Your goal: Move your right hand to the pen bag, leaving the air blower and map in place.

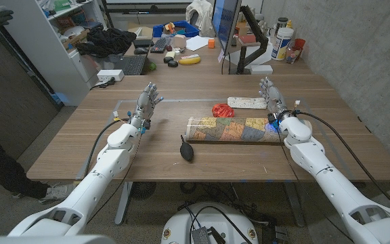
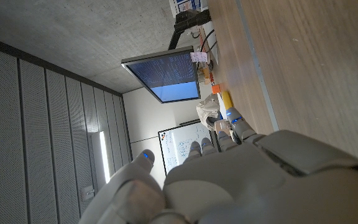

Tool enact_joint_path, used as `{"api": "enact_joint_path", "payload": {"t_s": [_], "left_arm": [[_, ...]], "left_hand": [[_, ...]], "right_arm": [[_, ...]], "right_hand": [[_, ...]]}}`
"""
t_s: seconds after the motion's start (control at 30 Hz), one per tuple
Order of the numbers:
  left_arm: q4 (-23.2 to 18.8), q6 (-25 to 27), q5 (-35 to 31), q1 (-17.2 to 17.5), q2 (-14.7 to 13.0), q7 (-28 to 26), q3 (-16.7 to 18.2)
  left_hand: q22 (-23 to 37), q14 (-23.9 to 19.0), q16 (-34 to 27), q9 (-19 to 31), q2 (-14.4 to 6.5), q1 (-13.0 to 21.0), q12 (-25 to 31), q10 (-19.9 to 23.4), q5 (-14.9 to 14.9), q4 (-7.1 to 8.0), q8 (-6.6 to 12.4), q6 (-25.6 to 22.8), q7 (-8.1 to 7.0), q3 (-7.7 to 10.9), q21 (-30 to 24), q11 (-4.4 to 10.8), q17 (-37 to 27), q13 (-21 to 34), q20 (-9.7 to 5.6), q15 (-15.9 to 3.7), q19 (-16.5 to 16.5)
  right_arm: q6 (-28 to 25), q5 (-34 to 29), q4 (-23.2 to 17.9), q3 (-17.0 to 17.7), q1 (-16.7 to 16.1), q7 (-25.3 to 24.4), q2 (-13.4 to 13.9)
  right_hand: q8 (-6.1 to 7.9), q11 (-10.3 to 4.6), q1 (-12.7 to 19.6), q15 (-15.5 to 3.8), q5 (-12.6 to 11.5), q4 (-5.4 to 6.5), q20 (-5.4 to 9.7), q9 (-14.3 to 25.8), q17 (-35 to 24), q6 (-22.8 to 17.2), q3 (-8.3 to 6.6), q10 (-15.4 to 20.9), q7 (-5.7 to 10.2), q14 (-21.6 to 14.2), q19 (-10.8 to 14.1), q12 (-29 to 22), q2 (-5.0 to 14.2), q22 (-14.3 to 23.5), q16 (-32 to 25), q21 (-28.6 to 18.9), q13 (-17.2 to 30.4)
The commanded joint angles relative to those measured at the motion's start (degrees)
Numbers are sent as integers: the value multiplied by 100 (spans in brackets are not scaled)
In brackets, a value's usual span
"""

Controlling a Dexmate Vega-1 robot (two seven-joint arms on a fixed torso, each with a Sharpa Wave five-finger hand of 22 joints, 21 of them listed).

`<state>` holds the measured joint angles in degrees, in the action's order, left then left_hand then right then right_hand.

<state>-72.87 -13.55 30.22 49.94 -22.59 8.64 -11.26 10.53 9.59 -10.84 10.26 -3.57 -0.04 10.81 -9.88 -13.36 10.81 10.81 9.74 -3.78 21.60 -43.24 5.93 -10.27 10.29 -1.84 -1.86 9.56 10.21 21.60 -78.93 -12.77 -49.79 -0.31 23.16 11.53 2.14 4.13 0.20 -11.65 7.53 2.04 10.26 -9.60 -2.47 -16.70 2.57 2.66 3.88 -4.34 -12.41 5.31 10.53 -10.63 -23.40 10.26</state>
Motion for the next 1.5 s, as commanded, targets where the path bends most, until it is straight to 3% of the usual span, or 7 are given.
{"api": "enact_joint_path", "payload": {"t_s": [0.03,1.5], "left_arm": [[9,-3,-90,35,61,73,106],[-158,12,-160,232,52,84,291]], "left_hand": [[9,448,-36,22,-562,17,28,-262,-24,1,27,463,-7,-31,9,-16,-15,6,-323,-183,749],[8,445,-32,23,-582,28,25,-254,-50,-1,11,442,-5,-88,46,-16,-13,7,-316,-181,745]], "right_arm": [[-228,-300,-259,47,-11,-111,113],[-724,-1187,-688,-76,178,-361,322]], "right_hand": [[46,-1,66,-5,3,-28,142,33,-20,-53,-12,33,19,-36,27,-29,346,30,-17,-29,18],[15,-35,174,-6,45,-86,114,38,-28,-118,-74,65,31,-36,6,-13,372,33,-1,29,20]]}}
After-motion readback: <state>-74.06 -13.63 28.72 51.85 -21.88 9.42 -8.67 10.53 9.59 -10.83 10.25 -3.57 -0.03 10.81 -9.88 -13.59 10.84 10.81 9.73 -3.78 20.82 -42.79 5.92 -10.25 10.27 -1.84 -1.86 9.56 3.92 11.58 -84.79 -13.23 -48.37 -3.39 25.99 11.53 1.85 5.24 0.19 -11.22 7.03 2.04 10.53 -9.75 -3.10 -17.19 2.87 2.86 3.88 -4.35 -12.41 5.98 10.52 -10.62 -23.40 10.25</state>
